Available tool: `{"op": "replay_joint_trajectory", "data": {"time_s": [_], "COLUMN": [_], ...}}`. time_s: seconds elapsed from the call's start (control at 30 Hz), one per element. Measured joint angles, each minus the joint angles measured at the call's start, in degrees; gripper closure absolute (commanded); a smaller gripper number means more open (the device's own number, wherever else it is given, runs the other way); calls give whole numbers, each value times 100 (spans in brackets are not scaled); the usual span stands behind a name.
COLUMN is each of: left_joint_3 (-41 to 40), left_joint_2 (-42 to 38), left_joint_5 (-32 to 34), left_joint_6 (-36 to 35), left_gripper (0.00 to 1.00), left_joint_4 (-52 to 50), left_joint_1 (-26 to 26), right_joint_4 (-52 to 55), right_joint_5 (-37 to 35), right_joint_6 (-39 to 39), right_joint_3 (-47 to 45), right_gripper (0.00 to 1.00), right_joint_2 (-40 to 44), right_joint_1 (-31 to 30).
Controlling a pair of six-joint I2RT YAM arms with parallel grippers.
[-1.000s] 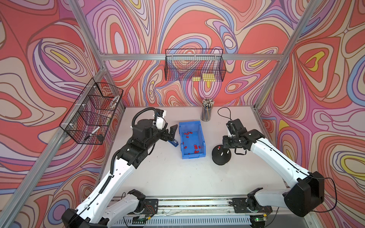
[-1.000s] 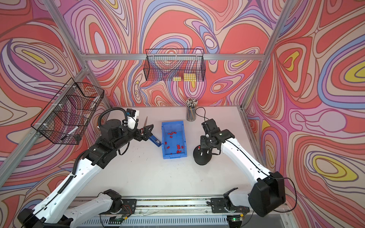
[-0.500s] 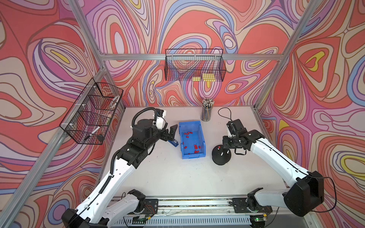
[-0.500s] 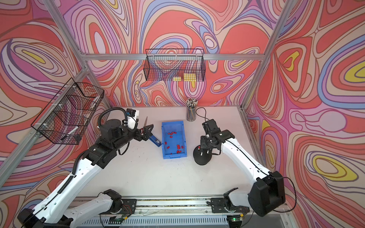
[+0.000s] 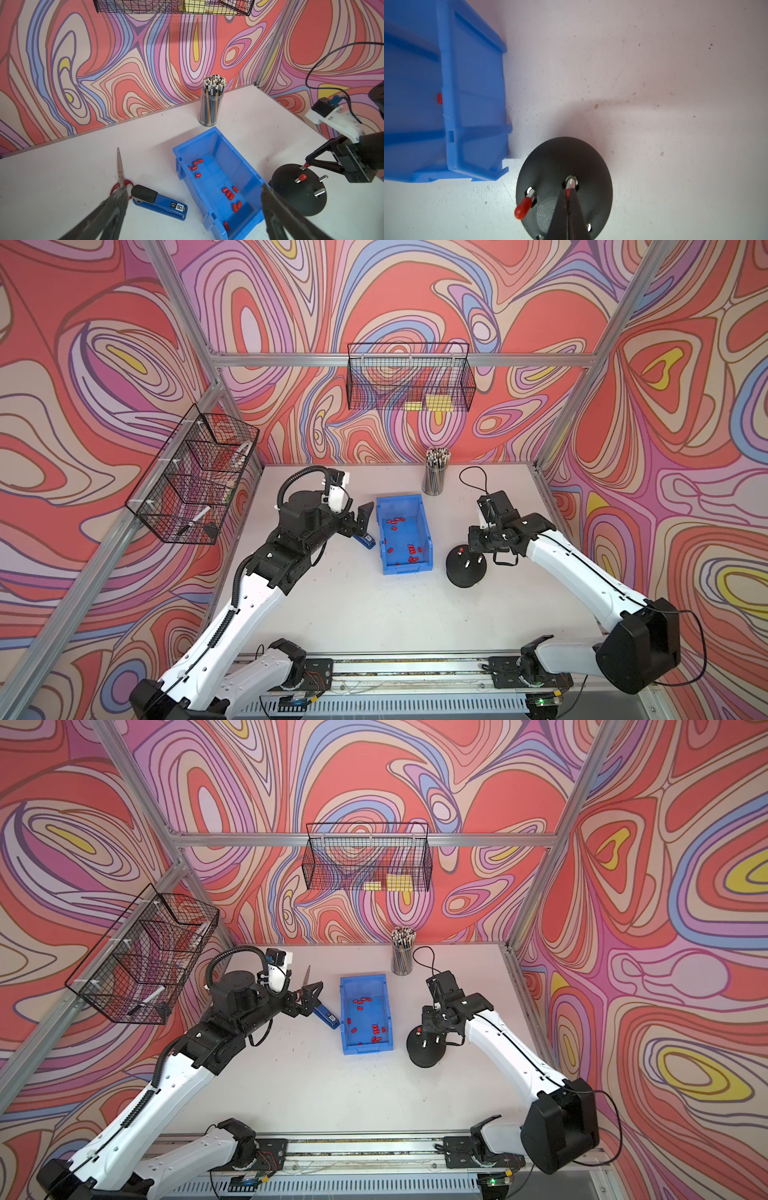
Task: Cover the protruding screws with screw protection sleeves
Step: Attach the screw protection sleeve to the screw.
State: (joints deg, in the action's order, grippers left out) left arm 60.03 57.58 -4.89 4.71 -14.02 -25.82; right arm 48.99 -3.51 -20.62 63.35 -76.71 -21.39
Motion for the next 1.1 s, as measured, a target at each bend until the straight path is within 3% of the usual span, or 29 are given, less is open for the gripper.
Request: {"op": "replay_joint_trajectory", "data": {"time_s": [0.2,0.37,0.5,0.9,1.1], "left_joint_3": [0,0,22,22,22], "left_joint_2": [11,33,66,70,70], "left_joint_5": [-2,-15,-20,-20,-17], "left_joint_6": [0,0,2,4,2], "left_gripper": [1,1,1,1,1], "left_joint_4": [0,2,-2,-15,-17], "left_joint_1": [0,0,0,0,0], "right_joint_4": [-122,-109,-31,361,407], "right_joint_5": [15,33,55,7,-96], "right_joint_6": [2,9,9,4,2], "right_joint_3": [-37,-37,-44,365,540], "right_gripper": [99,78,71,69,82], "right_joint_2": [0,0,4,90,238], "right_joint_1": [31,33,37,37,39]}}
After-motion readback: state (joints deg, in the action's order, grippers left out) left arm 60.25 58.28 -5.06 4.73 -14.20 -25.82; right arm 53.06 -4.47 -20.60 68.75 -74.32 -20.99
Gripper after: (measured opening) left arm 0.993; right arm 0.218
